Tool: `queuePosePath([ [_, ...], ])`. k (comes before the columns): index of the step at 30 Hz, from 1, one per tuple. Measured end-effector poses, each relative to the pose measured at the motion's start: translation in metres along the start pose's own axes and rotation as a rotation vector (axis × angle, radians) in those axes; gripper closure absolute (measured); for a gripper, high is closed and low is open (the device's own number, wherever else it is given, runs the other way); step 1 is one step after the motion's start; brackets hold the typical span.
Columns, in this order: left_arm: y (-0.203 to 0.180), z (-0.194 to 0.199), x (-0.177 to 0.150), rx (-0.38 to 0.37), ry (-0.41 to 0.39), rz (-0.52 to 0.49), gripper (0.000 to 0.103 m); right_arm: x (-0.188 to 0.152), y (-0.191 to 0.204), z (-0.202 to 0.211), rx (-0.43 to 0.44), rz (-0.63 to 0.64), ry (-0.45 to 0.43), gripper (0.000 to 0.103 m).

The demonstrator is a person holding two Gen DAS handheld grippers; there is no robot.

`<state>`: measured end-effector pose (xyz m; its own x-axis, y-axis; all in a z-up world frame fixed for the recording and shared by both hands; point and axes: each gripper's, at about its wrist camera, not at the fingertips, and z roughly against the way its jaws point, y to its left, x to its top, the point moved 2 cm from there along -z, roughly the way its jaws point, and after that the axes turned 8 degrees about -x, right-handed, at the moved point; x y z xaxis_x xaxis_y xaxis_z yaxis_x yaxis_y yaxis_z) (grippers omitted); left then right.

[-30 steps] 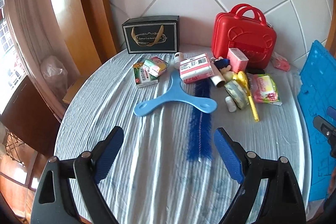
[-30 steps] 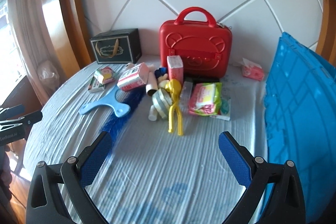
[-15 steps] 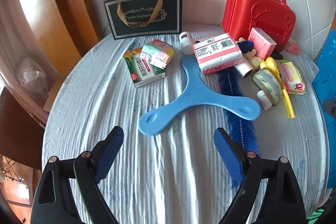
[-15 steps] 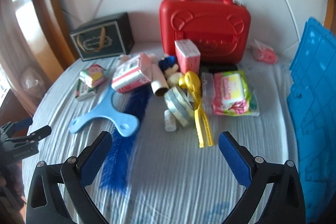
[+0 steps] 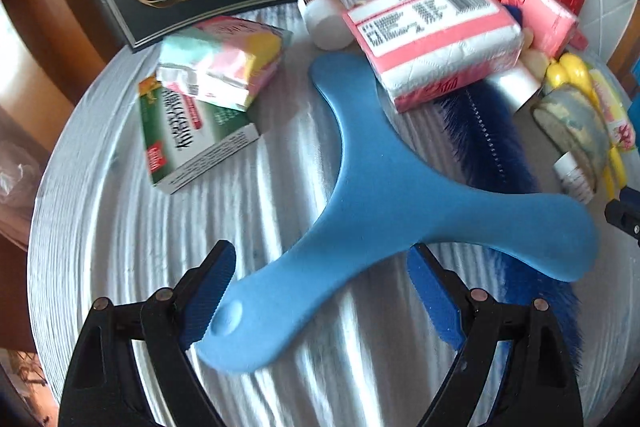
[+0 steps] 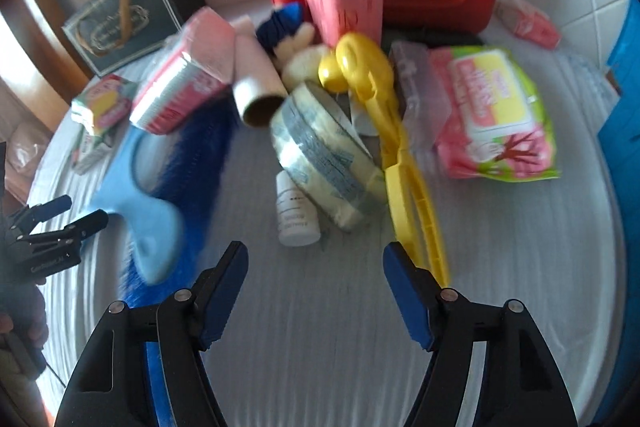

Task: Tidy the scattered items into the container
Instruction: 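Grasp the blue boomerang toy with the left tool while the right tool grasps the white bottle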

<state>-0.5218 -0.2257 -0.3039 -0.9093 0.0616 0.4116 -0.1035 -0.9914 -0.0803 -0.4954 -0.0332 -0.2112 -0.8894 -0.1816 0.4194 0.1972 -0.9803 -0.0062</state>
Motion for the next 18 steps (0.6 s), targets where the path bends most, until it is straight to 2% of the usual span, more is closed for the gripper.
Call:
queuePosePath([
  [4, 0.001, -0.015, 0.007, -0.016, 0.003, 0.009, 0.013, 0.006, 0.007, -0.016, 0.016, 0.01, 0.001, 0.032],
  [7, 0.001, -0.02, 0.016, -0.034, -0.013, 0.037, 0.013, 0.011, 0.015, -0.022, -0.023, 0.033, -0.018, 0.034],
  [11, -0.007, -0.023, 0.024, -0.032, -0.038, 0.041, 0.015, 0.015, 0.017, -0.033, -0.03, 0.019, -0.03, 0.036],
  [12, -0.01, -0.022, 0.024, -0.034, -0.049, 0.044, 0.018, 0.015, 0.018, -0.036, -0.038, 0.022, -0.028, 0.036],
  [14, -0.018, -0.016, 0.021, -0.033, -0.068, 0.035, 0.045, 0.012, 0.019, -0.041, -0.053, 0.031, -0.024, 0.047],
  [15, -0.021, -0.014, 0.02, -0.031, -0.069, 0.034, 0.049, 0.01, 0.021, -0.041, -0.076, 0.05, -0.035, 0.051],
  [16, -0.024, -0.012, 0.018, -0.024, -0.068, 0.031, 0.055, 0.007, 0.022, -0.04, -0.092, 0.066, -0.043, 0.059],
  [18, -0.031, -0.008, 0.012, 0.008, -0.066, 0.017, 0.062, 0.003, 0.019, -0.036, -0.065, 0.057, -0.039, 0.067],
])
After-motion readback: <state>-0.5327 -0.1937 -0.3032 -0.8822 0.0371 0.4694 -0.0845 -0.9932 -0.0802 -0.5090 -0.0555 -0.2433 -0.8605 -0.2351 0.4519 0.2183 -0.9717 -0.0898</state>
